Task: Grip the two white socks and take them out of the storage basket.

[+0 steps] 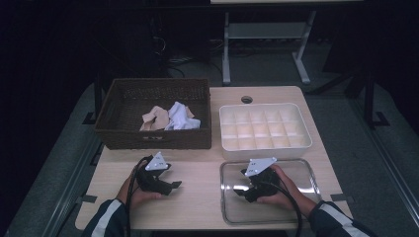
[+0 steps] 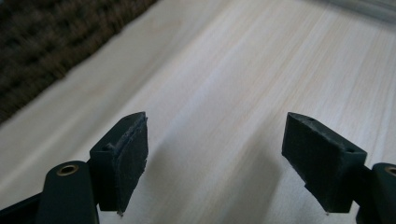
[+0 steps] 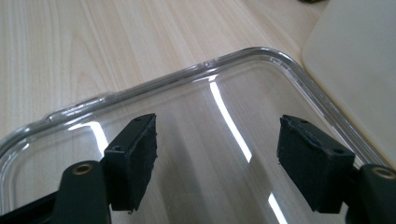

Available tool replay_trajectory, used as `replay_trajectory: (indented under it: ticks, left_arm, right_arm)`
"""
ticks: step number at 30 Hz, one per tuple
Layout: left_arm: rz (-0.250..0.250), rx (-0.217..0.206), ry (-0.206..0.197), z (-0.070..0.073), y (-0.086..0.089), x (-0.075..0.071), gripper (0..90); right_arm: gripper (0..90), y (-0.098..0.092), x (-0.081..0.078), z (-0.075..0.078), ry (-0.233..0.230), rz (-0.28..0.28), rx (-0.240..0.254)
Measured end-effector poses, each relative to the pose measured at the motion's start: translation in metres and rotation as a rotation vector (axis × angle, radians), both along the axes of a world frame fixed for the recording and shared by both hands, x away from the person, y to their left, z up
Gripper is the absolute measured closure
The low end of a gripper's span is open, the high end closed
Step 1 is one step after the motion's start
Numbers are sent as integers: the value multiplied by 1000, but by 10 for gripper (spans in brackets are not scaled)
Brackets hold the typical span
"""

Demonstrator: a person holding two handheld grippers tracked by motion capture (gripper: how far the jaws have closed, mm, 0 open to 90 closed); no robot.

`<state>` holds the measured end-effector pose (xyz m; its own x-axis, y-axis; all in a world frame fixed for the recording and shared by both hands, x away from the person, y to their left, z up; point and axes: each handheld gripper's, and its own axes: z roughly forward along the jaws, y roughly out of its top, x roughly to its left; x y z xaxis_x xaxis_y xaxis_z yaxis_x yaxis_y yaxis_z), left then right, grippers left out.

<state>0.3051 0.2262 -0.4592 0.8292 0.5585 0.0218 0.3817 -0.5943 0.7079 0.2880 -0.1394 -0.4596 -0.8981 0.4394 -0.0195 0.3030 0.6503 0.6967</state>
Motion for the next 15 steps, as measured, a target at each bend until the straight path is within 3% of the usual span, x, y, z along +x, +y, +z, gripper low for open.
replay_trajectory:
  ticks: [8,13,15]
  left_arm:
    - [0,-57,-65,22,2,-3,228]
    - [13,-116,-90,41,7,-3,220]
    - [17,-108,-123,51,9,-4,216]
  right_arm:
    - [283,0,-2,-1,-5,11,-2]
    - [271,0,-4,0,-14,2,-7]
    - [270,0,-4,0,-19,5,-2]
